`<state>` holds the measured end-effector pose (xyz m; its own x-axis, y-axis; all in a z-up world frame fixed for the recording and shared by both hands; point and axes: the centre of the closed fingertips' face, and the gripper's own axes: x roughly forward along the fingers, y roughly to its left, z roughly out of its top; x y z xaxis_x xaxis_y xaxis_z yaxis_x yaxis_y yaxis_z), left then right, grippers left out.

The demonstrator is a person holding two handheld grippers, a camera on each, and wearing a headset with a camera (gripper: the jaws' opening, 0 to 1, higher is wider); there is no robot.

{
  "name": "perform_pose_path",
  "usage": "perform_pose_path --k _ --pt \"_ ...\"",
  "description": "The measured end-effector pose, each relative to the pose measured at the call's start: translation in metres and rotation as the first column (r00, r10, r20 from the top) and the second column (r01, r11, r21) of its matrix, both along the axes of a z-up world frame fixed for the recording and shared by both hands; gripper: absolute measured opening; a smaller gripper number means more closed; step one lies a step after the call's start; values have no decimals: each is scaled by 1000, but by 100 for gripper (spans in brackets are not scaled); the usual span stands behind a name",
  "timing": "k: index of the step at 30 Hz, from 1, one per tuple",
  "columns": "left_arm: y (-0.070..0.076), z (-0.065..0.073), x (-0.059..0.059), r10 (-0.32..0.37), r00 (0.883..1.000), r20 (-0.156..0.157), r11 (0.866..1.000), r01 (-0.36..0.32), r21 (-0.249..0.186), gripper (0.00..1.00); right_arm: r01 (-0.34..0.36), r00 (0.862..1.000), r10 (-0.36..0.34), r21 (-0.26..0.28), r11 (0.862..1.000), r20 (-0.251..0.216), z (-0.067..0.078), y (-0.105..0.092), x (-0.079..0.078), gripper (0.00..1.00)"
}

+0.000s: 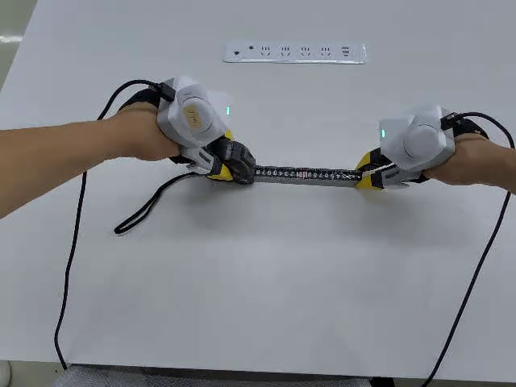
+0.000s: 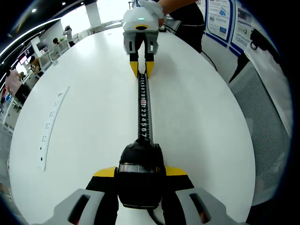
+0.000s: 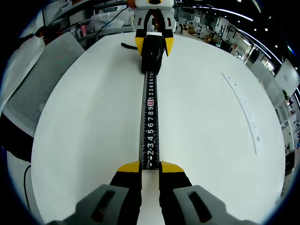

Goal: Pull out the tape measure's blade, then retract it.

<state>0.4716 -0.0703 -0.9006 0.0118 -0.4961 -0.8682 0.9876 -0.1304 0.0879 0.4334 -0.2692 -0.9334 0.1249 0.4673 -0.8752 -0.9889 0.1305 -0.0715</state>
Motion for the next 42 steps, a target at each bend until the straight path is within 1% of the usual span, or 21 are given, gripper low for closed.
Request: perform_pose_path --k 6,9,28,33,37,42 --pt "0 0 0 1 1000 0 1000 -1 -1 32 21 1000 -21 -13 1000 -2 0 -17 -1 12" --pt "1 0 0 0 1000 1 1000 0 1 32 25 1000 -25 -13 1000 -3 0 -21 -1 12" --pt "1 0 -1 -3 1000 1 1000 3 0 32 29 999 -30 -7 1000 -15 -1 -30 -4 12" --pt "1 1 -2 -3 1000 6 1000 3 0 33 30 999 -30 -7 1000 -16 -1 -30 -3 13" --pt "0 1 -2 -2 1000 4 1000 2 -7 33 23 1000 -24 -17 1000 -17 -1 -30 -4 13" --pt "-1 0 -2 -5 1000 14 1000 5 -6 33 20 1000 -20 -37 999 -24 -1 -29 -3 14"
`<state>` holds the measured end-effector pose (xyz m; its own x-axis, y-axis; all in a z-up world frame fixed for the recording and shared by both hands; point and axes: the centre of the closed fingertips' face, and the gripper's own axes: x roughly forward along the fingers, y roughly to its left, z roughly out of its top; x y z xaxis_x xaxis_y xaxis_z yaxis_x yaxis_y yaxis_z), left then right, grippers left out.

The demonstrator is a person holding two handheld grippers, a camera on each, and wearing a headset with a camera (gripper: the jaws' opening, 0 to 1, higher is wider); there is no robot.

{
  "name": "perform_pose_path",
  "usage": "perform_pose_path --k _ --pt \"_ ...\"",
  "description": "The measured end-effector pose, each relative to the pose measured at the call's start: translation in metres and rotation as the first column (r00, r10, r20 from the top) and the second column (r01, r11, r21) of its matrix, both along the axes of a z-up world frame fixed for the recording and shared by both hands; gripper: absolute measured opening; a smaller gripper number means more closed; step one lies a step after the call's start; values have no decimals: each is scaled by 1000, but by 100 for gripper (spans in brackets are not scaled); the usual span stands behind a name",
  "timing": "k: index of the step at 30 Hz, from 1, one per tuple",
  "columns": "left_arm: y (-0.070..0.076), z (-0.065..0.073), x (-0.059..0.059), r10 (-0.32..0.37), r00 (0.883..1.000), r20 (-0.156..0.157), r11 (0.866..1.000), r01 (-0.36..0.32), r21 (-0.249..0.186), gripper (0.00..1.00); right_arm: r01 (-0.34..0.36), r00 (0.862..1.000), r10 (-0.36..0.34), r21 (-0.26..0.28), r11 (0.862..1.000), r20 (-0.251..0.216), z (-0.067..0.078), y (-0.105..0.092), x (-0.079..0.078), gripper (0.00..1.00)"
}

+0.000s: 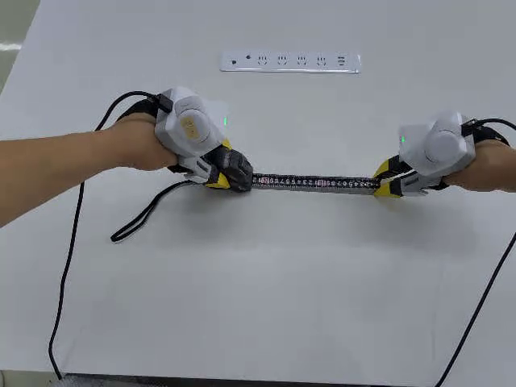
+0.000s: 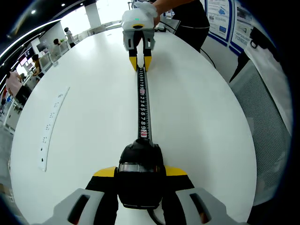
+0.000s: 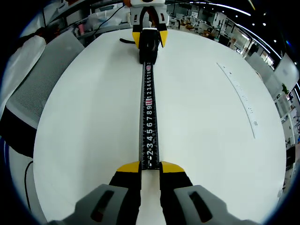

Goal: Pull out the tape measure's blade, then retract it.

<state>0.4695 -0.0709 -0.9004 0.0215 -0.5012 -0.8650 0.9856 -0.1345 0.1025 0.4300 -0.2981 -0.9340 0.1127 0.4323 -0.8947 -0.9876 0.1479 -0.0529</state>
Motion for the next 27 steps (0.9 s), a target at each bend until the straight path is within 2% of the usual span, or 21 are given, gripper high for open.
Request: perform_pose_path --k 13,27 --pt "0 0 1 2 1000 -3 1000 -2 -8 34 6 1000 -5 -54 999 20 1 0 0 16" --pt "1 0 3 18 1000 12 1000 -17 -14 35 -16 999 20 -107 994 28 1 2 1 16"
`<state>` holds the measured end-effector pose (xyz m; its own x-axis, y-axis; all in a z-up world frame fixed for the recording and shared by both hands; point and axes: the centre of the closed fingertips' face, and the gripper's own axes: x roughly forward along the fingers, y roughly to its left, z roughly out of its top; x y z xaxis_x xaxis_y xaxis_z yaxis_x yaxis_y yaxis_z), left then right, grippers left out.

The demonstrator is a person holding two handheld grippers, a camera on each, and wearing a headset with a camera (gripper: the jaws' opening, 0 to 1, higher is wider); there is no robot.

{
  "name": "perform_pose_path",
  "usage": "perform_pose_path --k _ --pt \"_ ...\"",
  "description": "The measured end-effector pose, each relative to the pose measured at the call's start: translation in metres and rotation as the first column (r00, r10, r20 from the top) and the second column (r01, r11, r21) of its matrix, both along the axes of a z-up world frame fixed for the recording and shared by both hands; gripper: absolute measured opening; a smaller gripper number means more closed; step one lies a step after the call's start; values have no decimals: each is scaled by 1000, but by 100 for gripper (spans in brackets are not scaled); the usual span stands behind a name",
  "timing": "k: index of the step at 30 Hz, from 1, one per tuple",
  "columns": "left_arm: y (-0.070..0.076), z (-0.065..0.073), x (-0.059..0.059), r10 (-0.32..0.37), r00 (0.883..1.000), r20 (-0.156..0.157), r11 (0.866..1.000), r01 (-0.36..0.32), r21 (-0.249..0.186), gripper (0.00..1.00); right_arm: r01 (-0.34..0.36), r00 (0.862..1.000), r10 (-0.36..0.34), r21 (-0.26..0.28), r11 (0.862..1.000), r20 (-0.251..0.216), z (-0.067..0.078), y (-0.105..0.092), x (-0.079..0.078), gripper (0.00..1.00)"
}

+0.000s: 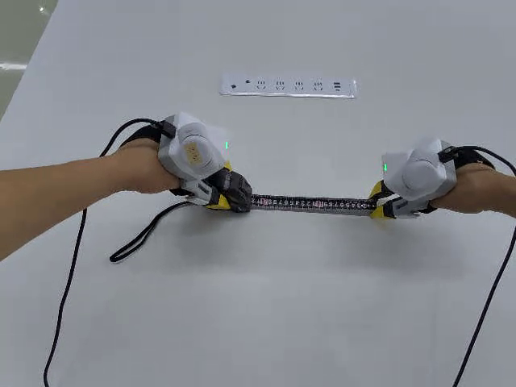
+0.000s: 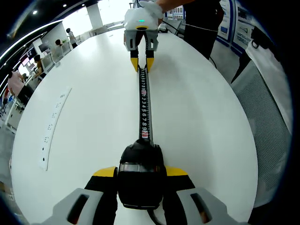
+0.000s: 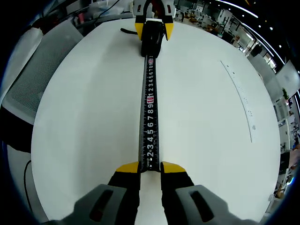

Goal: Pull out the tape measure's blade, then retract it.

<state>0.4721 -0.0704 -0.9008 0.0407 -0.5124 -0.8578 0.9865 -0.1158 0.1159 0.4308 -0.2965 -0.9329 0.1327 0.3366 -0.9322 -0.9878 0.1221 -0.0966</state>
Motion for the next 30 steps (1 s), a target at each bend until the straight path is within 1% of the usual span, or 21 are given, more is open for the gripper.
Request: perform_pose_path --k 7,9,14,19,23,26,29,30 --pt "0 -1 1 8 1000 4 1000 -8 5 36 14 1000 -14 -5 1000 4 0 0 1 18" --pt "0 -1 2 20 1000 4 1000 -20 5 37 37 999 -37 3 999 -4 1 0 1 18" --pt "0 -2 5 31 999 7 1000 -31 3 40 56 998 -56 3 998 -2 2 0 1 25" --pt "-1 2 5 46 999 8 999 -46 -9 40 77 997 -77 7 997 -3 2 0 0 27" --pt "-1 5 5 65 998 14 998 -65 -17 41 114 994 -114 22 993 -3 5 0 1 29" --pt "-1 7 6 91 996 15 996 -90 -25 44 145 989 -145 38 989 -4 8 0 1 29" --pt "1 9 4 115 993 12 993 -114 -30 45 177 984 -177 52 983 -3 11 0 1 31" --pt "2 10 3 118 993 17 992 -118 -33 45 194 981 -194 61 979 -4 12 0 1 31"
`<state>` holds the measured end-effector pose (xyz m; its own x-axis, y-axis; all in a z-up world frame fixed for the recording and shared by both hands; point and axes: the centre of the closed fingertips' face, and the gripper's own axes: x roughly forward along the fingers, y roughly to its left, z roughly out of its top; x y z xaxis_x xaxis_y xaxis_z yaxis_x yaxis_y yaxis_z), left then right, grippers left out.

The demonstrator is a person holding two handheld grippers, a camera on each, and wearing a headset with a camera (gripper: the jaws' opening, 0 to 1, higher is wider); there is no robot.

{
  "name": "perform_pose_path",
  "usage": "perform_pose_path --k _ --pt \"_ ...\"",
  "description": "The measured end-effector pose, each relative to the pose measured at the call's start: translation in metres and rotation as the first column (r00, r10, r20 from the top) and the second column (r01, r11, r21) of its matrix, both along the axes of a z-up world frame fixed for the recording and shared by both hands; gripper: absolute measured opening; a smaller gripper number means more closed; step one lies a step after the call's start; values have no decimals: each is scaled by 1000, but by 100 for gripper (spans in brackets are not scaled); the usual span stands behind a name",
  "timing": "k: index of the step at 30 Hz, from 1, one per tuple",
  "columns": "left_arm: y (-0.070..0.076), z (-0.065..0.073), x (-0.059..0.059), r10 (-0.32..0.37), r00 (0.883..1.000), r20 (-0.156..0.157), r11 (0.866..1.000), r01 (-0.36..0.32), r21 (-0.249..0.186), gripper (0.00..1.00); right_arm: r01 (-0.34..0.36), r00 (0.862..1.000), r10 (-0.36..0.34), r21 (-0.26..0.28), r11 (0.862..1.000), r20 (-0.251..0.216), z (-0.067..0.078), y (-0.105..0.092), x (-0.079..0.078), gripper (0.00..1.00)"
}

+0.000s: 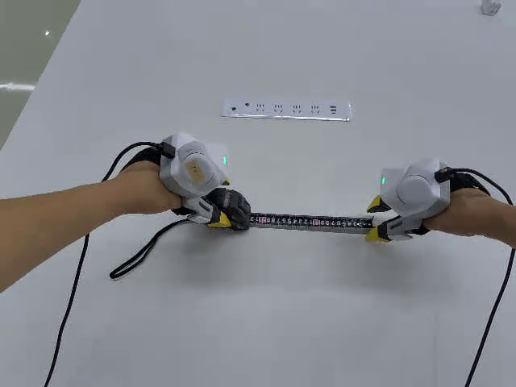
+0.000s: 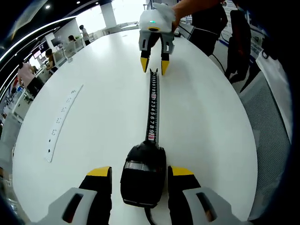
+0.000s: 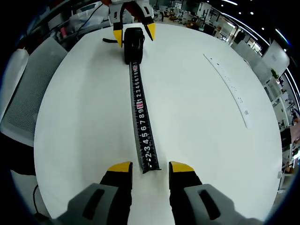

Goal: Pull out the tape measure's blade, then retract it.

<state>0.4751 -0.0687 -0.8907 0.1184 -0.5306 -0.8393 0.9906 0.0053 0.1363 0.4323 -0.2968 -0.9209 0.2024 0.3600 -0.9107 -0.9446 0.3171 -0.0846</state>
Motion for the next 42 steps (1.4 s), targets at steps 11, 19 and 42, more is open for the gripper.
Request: perform_pose_path --k 11,19,42 --pt "3 5 -3 55 999 0 998 -55 -24 50 65 998 -66 27 997 3 4 0 -1 39" --pt "9 13 -3 154 988 1 986 -154 -67 55 198 980 -199 78 977 5 10 -3 -7 48" --pt "34 42 -13 517 854 -58 823 -515 -239 67 442 893 -450 187 877 -1 30 1 -19 67"
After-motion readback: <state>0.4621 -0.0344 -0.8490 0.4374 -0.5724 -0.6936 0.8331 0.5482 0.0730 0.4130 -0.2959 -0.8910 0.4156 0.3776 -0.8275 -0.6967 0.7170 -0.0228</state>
